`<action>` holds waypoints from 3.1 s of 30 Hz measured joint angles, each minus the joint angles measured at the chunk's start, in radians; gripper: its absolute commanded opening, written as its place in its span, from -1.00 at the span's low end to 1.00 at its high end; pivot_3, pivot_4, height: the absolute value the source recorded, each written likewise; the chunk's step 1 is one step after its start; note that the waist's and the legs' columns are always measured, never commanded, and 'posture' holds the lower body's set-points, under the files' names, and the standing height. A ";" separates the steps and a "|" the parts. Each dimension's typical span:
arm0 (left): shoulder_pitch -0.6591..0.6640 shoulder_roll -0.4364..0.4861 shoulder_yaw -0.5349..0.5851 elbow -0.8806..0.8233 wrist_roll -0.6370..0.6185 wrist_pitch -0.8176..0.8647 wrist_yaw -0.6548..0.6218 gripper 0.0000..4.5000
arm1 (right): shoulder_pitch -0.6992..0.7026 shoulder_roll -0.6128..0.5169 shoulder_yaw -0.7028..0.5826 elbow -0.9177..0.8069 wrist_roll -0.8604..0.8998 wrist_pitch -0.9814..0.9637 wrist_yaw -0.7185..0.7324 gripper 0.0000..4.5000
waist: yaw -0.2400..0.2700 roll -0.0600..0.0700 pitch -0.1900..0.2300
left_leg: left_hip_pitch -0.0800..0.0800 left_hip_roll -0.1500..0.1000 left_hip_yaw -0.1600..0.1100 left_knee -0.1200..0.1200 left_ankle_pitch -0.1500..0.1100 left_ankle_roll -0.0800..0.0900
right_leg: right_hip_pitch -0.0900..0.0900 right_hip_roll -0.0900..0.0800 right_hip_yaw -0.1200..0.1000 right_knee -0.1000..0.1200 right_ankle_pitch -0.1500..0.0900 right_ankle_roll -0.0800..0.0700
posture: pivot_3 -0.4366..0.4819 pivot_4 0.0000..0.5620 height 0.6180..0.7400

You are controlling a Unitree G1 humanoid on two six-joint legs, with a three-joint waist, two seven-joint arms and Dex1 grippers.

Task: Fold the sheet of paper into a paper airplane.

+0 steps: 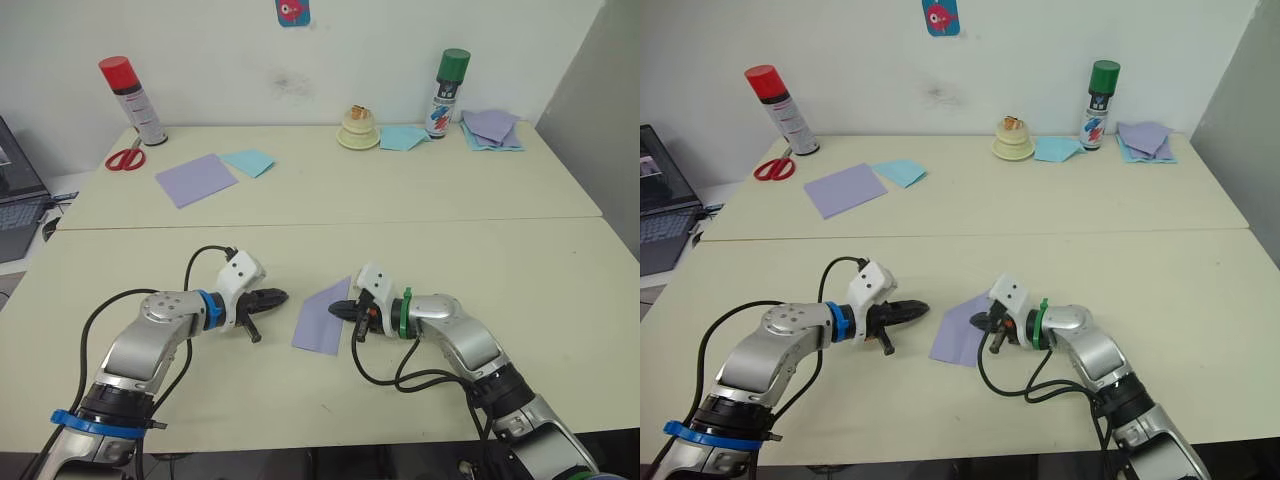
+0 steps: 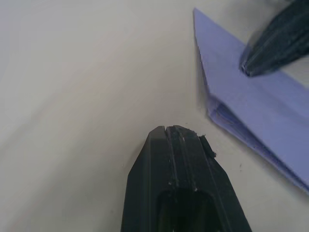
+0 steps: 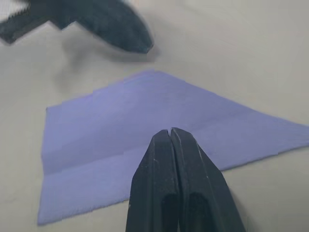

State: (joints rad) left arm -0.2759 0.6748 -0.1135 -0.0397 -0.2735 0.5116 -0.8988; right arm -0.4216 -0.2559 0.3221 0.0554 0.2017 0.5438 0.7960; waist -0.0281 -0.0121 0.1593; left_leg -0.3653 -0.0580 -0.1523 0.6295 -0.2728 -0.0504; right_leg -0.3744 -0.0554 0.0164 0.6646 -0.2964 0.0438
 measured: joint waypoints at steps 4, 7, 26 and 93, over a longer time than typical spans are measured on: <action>-0.006 -0.012 -0.006 0.011 0.011 -0.022 -0.007 -1.00 | 0.014 -0.014 -0.036 -0.056 0.056 0.081 0.007 -0.98 | -0.001 0.000 0.001 | -0.001 0.000 0.000 0.000 0.000 0.000 | -0.001 0.000 0.000 0.000 0.000 0.000 | -0.05 -0.47 1.00; -0.014 -0.015 -0.006 0.013 0.014 -0.024 -0.009 -1.00 | 0.014 -0.026 -0.046 -0.084 0.066 0.106 0.009 -0.98 | -0.002 0.000 0.001 | -0.003 0.000 0.000 0.000 0.000 0.000 | -0.004 0.000 0.000 0.000 0.000 0.000 | -0.05 -0.47 1.00; -0.065 -0.030 -0.006 0.033 0.040 -0.111 -0.020 -0.68 | 0.016 -0.031 -0.045 -0.090 0.065 0.120 0.003 -1.00 | -0.003 0.000 0.001 | -0.014 0.000 0.000 0.001 0.003 -0.005 | -0.015 0.000 0.000 0.002 0.000 -0.001 | -0.05 -0.47 1.00; -0.304 0.059 -0.262 -0.172 0.628 -0.171 -0.465 -0.99 | 0.092 -0.115 -0.150 -0.167 0.113 0.051 -0.057 -1.00 | -0.030 0.000 0.001 | -0.015 -0.002 -0.001 0.017 0.001 0.000 | -0.014 0.005 -0.001 0.018 0.000 0.000 | -0.05 -0.47 1.00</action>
State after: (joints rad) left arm -0.5794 0.7339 -0.3758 -0.2116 0.3545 0.3408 -1.3635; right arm -0.3294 -0.3712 0.1721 -0.1116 0.3149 0.5949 0.7387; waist -0.0582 -0.0126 0.1604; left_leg -0.3805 -0.0599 -0.1530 0.6463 -0.2719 -0.0500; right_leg -0.3884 -0.0503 0.0149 0.6823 -0.2968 0.0441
